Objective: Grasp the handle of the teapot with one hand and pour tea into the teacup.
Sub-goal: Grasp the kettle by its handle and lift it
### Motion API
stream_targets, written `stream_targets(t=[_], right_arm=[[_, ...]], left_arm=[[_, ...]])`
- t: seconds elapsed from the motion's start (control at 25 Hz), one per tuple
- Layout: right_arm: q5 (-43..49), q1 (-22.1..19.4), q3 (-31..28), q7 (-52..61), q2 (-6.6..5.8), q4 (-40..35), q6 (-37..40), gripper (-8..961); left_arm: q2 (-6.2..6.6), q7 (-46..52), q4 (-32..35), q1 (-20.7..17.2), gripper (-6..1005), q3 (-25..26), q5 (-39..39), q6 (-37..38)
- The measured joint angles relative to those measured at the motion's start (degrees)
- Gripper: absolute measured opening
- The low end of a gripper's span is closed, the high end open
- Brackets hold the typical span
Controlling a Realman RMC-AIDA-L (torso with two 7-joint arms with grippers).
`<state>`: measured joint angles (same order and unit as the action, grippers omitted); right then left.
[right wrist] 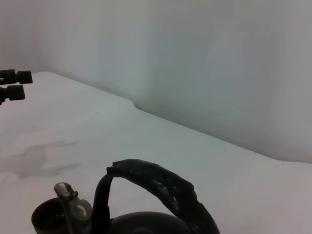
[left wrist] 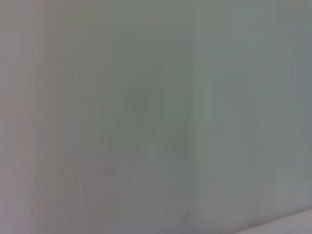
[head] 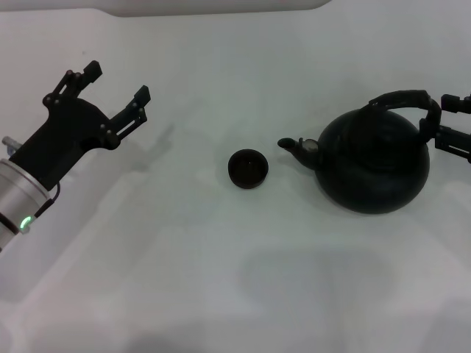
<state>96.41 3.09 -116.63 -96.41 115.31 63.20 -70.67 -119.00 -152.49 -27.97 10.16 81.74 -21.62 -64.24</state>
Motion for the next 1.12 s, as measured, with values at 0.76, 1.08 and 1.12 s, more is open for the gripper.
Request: stream_targets(t=[0.76,1.08,1.12], right_arm=[[-1.55,0.55,0.05,-2.19,0.16,-1.9,2.9,476],[-2.96,1.53,-0.83,-3.86,0.01,-4.24,2.76,452],[-3.0,1.51,-0.83,-3.94,0.02,-4.24,2.85,443]], left_arm=[[0.0,0.0,0.11,-0.18,878,0.0,0.0,0.04],[0.0,0.0,0.11,-0.03,877,0.0,-0.01,0.04],[0.0,0.0,0.11,0.0,877,0.0,-0.01,0.02]])
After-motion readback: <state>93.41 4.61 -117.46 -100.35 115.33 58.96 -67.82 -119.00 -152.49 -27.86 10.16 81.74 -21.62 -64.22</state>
